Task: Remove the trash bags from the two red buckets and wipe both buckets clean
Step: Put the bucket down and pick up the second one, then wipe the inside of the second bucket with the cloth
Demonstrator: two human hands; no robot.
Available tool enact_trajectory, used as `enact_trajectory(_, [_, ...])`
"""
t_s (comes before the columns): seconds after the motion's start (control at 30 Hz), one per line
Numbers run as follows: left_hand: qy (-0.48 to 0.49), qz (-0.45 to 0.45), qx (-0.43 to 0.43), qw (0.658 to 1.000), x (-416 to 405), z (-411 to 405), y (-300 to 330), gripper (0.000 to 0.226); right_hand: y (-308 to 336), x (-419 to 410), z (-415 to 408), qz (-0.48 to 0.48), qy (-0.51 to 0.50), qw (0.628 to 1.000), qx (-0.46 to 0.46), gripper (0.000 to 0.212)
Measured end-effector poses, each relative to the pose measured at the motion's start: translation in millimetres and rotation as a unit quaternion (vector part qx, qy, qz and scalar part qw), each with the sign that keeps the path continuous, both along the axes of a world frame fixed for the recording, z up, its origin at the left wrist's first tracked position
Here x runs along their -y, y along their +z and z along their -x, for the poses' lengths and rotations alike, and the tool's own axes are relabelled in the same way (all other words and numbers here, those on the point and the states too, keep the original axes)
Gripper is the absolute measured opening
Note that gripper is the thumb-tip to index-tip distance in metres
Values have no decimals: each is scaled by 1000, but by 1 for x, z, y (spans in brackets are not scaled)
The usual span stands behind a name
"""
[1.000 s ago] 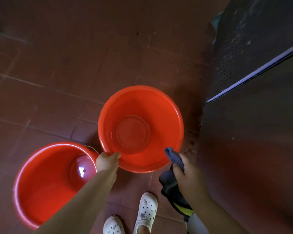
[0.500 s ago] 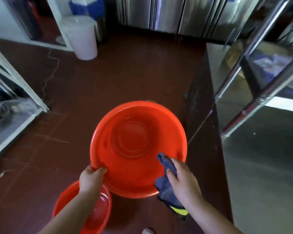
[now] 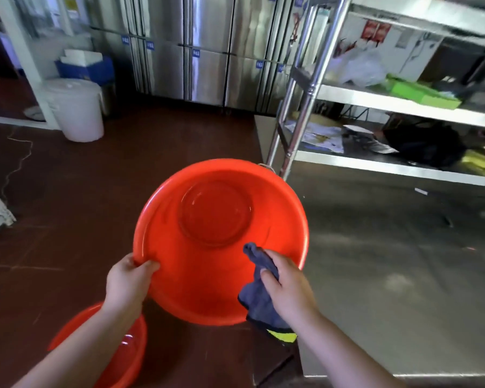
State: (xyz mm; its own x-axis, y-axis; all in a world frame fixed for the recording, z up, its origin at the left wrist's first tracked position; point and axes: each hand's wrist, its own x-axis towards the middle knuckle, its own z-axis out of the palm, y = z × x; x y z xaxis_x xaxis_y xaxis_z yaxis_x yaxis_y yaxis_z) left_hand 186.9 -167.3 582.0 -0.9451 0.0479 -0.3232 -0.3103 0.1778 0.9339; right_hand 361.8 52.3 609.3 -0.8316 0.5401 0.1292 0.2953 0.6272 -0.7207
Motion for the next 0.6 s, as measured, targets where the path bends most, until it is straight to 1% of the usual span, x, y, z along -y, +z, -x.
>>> enact_trajectory(0.17, [-65, -26, -20, 997, -45, -47, 30, 13, 31, -21, -75, -44, -31, 998, -11, 42])
enact_trajectory(0.3, [-97, -40, -38, 994, -97, -76, 38, 16, 43, -56, -122, -66, -50, 996, -8, 46])
enact_trajectory(0.37, [-108, -46, -43, 992, -128, -87, 39, 16, 44, -80, -138, -74, -63, 995, -2, 44])
enact_trajectory(0.5, [-130, -35, -50, 990, -198, -112, 39, 15, 43, -136, -165, -89, -73, 993, 35, 43])
enact_trajectory(0.6, [-125, -9, -60, 990, -244, -130, 31, 15, 35, -178, -178, -93, -62, 991, 75, 45])
